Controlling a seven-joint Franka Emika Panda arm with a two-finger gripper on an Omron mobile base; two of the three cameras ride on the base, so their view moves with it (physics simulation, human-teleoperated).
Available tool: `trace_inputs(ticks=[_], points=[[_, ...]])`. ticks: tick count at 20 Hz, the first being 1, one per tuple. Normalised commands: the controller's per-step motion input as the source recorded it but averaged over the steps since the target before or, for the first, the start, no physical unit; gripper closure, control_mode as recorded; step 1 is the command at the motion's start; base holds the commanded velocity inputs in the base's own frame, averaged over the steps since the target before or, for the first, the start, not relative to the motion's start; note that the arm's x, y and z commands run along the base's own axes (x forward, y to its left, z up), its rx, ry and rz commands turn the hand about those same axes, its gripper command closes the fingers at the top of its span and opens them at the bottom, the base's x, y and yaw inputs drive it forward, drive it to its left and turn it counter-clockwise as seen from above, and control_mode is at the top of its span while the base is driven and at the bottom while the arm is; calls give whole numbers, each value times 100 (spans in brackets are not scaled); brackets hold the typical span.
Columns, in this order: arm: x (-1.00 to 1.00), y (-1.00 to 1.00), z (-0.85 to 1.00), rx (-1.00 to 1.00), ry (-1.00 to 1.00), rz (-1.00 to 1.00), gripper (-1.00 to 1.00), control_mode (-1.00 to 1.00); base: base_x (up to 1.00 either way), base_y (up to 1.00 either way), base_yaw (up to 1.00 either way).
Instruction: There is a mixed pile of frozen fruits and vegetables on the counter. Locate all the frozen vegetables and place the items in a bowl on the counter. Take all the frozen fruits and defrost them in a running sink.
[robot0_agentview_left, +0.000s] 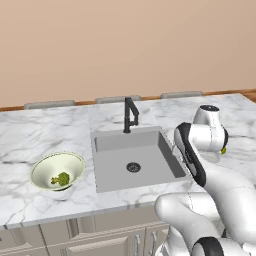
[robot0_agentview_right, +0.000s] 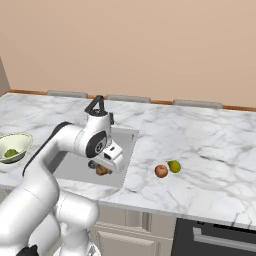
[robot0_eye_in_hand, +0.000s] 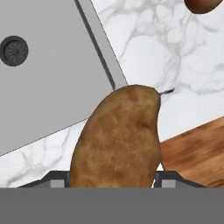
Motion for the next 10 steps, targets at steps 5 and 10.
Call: trace_inputs(ticks=[5, 10], points=[[-16, 58, 33, 0, 0, 0, 100, -100, 0, 0, 0], [-24, 46, 24, 0, 0, 0, 100, -100, 0, 0, 0]])
